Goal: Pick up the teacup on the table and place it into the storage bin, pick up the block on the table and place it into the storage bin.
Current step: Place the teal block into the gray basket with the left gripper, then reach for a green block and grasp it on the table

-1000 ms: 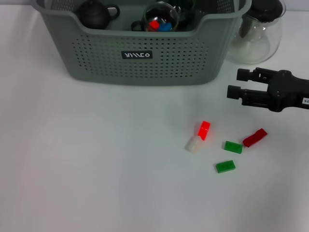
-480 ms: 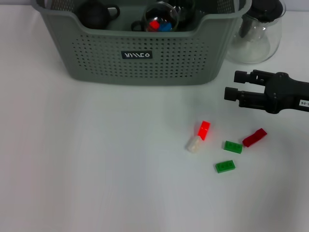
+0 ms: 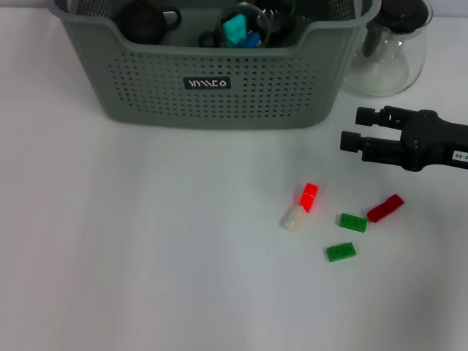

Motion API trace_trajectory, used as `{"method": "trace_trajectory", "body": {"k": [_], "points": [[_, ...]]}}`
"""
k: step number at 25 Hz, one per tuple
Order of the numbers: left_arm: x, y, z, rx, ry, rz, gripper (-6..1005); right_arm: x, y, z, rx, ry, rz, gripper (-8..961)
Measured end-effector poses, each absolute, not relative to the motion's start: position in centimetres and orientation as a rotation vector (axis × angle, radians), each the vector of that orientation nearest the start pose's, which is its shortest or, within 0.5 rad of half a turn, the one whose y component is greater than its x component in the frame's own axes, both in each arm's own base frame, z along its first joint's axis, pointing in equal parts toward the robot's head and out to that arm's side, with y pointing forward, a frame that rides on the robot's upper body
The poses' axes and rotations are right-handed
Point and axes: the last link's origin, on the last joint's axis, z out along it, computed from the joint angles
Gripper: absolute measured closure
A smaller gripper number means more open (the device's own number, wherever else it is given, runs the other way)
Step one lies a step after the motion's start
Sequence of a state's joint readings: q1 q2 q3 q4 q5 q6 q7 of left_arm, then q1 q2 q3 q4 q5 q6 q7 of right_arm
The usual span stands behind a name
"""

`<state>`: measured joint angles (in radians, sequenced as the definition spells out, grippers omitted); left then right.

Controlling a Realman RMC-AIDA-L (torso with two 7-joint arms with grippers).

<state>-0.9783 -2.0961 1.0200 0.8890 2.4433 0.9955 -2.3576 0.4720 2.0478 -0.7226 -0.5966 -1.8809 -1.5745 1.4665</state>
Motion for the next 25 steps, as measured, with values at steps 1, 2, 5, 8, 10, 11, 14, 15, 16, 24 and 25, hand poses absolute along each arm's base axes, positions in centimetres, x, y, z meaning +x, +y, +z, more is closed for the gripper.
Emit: {"method": "trace_trajectory", "body": {"k": [1, 2, 5, 8, 10, 11, 14, 15, 16, 24, 25], "points": [[-9.9, 47.2, 1.1, -2.413, -0.774, -0.261, 428, 27.6, 31.7, 0.6, -2.647, 0.839, 0.838, 161], [-9.8, 46.9, 1.7, -2.415, -0.777, -0.304, 412, 27.6, 31.7, 0.6, -2.647, 0.839, 0.837, 161], [-10.0, 44.8, 4.9, -2.426, -0.771, -0.545, 363, 27.5, 31.7, 0.6, -2.648, 0.837, 0.837, 161], [-11.4, 40.6, 8.6, -2.501, -0.641, -0.873, 314, 27.5, 31.8, 0.6, -2.649, 0.834, 0.838, 162], [-13.5, 36.4, 11.1, -2.549, -0.436, -1.101, 281, 27.4, 31.8, 0.5, -2.65, 0.832, 0.838, 162], [-14.9, 34.3, 12.1, -2.551, -0.337, -1.19, 265, 27.4, 31.8, 0.6, -2.651, 0.83, 0.838, 162], [-18.5, 29.9, 12.6, -2.541, -0.176, -1.266, 233, 27.4, 31.8, 0.5, -2.654, 0.822, 0.838, 162], [-19.5, 28.8, 12.0, -2.545, -0.165, -1.258, 234, 27.4, 31.8, 0.5, -2.657, 0.818, 0.838, 162], [-22.0, 26.8, 9.6, -2.584, -0.148, -1.138, 234, 27.3, 31.7, 0.5, -2.668, 0.799, 0.837, 162], [-27.3, 24.2, 4.1, -2.684, -0.401, -0.959, 236, 25.3, 31.3, 1.2, -2.938, 0.681, 0.493, 162], [-27.7, 24.1, 3.9, -2.679, -0.428, -0.95, 236, 24.9, 31.6, 1.4, -2.946, 0.693, 0.428, 162]]}}
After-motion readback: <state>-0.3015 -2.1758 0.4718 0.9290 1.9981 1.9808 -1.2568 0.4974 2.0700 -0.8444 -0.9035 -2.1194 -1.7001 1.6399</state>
